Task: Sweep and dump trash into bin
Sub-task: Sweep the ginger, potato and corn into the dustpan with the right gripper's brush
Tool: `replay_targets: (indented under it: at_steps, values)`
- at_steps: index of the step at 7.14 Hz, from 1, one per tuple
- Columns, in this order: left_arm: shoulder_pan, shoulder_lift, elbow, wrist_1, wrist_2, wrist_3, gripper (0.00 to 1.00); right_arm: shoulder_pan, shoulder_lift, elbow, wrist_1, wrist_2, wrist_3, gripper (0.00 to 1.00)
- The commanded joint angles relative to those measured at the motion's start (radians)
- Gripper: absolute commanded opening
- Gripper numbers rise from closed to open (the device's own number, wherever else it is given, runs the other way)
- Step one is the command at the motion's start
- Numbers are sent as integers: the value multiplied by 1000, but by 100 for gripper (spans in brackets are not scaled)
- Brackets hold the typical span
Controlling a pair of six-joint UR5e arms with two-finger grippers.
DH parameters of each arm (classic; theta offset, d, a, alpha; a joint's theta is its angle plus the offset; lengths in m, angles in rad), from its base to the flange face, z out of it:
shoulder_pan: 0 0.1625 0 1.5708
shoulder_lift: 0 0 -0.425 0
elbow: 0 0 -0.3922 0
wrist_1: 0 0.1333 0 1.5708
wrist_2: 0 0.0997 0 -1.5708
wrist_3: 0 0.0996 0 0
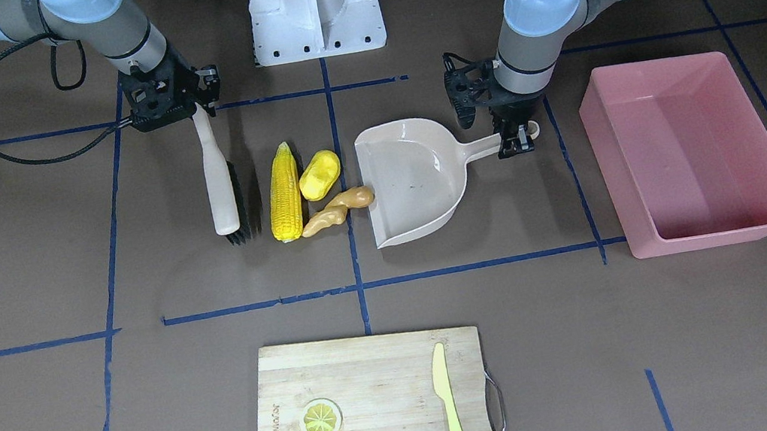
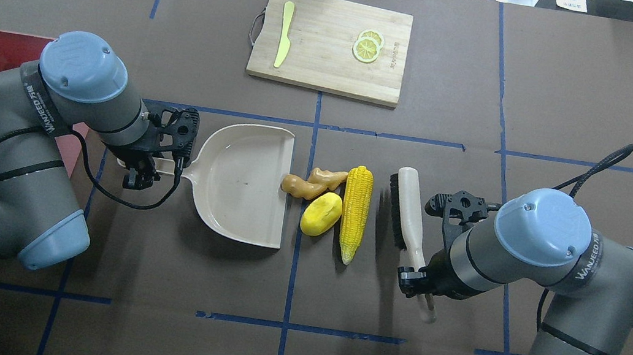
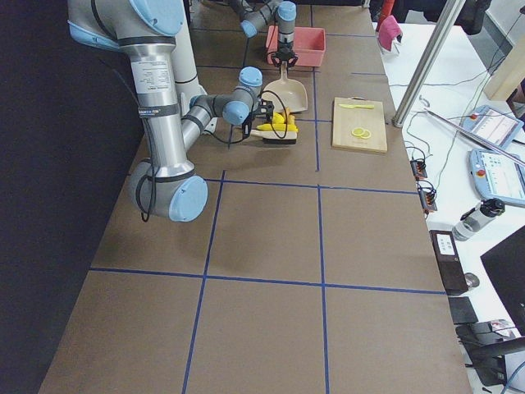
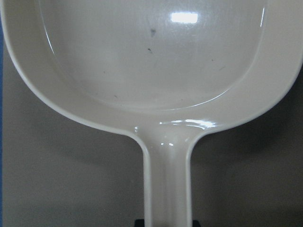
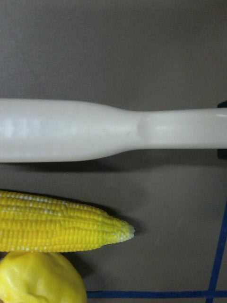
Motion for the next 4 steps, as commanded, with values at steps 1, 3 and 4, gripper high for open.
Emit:
replay_targets:
  at_steps: [1,3,4]
  values:
    - [1,-7,0,3,0,0,8,-40,14,-7,-5,4,40,0]
    - [2,-10,1,9,1,0,8,-69,36,-13,-39,-2,40,0]
    - [4,-13,1,19,3,0,8,-71,46,-21,-39,-2,40,0]
